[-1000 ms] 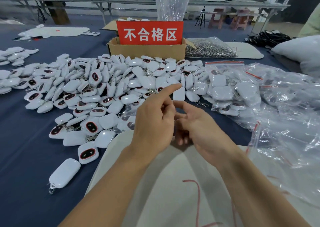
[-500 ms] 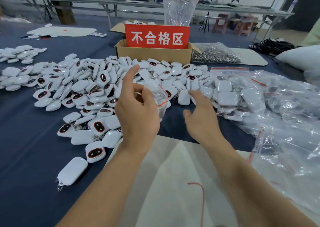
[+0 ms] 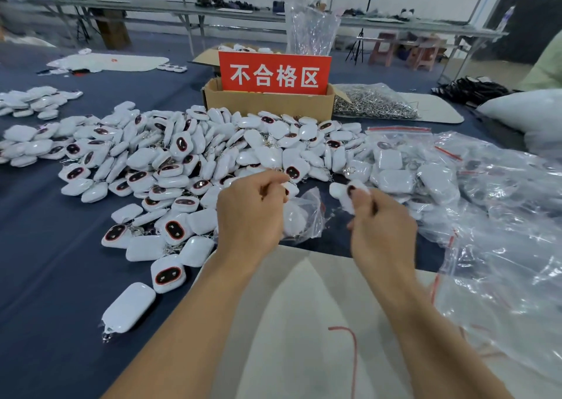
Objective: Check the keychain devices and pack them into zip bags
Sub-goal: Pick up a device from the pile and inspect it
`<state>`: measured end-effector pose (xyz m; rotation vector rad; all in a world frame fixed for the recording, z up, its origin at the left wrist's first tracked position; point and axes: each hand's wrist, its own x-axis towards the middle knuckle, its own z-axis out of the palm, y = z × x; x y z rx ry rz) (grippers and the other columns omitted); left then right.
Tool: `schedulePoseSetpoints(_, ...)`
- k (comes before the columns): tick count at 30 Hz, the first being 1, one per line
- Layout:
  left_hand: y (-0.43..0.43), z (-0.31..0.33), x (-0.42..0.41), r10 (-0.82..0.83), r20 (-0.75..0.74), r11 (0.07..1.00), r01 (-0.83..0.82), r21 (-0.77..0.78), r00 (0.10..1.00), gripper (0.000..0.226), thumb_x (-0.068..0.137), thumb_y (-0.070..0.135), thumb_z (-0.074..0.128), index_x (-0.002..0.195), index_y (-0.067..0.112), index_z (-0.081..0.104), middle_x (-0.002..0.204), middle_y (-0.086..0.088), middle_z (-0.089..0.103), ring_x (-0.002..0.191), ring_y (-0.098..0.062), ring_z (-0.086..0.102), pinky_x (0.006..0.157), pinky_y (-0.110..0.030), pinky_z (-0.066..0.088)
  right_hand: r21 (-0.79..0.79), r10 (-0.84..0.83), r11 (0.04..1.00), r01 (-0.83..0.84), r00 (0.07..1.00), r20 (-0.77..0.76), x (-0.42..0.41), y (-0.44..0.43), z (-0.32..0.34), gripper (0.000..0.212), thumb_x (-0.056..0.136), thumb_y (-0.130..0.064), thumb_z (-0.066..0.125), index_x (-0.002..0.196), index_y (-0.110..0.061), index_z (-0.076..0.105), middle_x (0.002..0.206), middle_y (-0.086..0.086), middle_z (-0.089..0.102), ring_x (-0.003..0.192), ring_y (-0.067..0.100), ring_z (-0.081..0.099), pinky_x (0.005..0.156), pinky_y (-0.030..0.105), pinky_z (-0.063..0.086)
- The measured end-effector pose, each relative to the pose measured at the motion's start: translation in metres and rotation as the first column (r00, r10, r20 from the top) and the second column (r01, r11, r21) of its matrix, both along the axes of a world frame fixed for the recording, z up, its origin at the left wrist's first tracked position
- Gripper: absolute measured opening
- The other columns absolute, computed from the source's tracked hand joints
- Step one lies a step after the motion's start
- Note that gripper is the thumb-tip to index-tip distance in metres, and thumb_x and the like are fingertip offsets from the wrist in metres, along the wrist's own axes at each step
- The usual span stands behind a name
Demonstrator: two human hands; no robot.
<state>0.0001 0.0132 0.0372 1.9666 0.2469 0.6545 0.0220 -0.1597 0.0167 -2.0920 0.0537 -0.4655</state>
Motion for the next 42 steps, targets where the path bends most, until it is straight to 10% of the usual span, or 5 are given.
schedulePoseSetpoints(8, -0.006, -0.013, 0.002, -0.067, -0.199, 0.895, 0.147, 0.421, 0.978, 0.029, 0.086, 0.015, 0.068, 0.089, 0.042, 0.080, 0.077, 0.022, 0.071, 0.080, -0.003, 0.065, 0.074, -0.019, 0.051, 0.662, 0.199, 0.750, 0.004, 0.952, -0.231, -0.012, -0.020, 0.007, 0.024, 0.103, -0.018, 0.054, 0.090, -0.003, 0.069, 0.069, 0.013, 0.072, 0.047, 0.019, 0.055, 0.039, 0.024, 0.036)
schedulePoseSetpoints(19, 0.039, 0.010, 0.004, 0.297, -0.043, 0.953, -0.299, -0.057, 0.954, 0.052, 0.068, 0.005, 0.041, 0.083, 0.045, 0.072, 0.077, 0.030, 0.071, 0.062, 0.000, 0.063, 0.062, -0.028, 0.051, 0.589, 0.322, 0.804, -0.083, 0.894, -0.312, -0.001, -0.019, 0.010, 0.012, 0.092, -0.006, 0.057, 0.090, -0.008, 0.069, 0.066, 0.008, 0.068, 0.048, 0.015, 0.048, 0.042, 0.020, 0.035)
schedulePoseSetpoints(28, 0.046, -0.001, 0.009, -0.084, -0.333, 0.978, 0.142, 0.152, 0.939, 0.040, 0.079, 0.010, 0.072, 0.086, 0.049, 0.073, 0.082, 0.031, 0.072, 0.069, 0.006, 0.062, 0.074, -0.031, 0.058, 0.548, 0.344, 0.828, -0.118, 0.879, -0.331, -0.001, -0.019, 0.010, 0.013, 0.091, -0.006, 0.055, 0.091, -0.006, 0.068, 0.066, 0.008, 0.067, 0.050, 0.015, 0.048, 0.044, 0.022, 0.035)
schedulePoseSetpoints(34, 0.047, -0.006, 0.012, -0.073, -0.403, 0.919, 0.218, 0.328, 0.912, 0.056, 0.080, 0.029, 0.077, 0.132, 0.046, 0.064, 0.120, 0.018, 0.069, 0.112, -0.010, 0.062, 0.100, -0.036, 0.049, 0.510, 0.355, 0.848, -0.147, 0.871, -0.339, -0.005, -0.016, 0.011, 0.018, 0.091, -0.004, 0.053, 0.090, -0.009, 0.070, 0.065, 0.008, 0.066, 0.051, 0.014, 0.048, 0.045, 0.022, 0.035)
schedulePoseSetpoints(42, 0.044, -0.015, 0.019, 0.044, -0.315, 0.951, 0.058, 0.305, 0.948, 0.034, 0.085, 0.023, 0.077, 0.116, 0.038, 0.076, 0.101, 0.019, 0.075, 0.090, 0.001, 0.067, 0.080, -0.012, 0.039, 0.478, 0.351, 0.863, -0.163, 0.874, -0.336, -0.006, -0.016, 0.011, 0.020, 0.089, -0.005, 0.056, 0.090, -0.014, 0.073, 0.067, 0.007, 0.068, 0.052, 0.017, 0.048, 0.047, 0.023, 0.037)
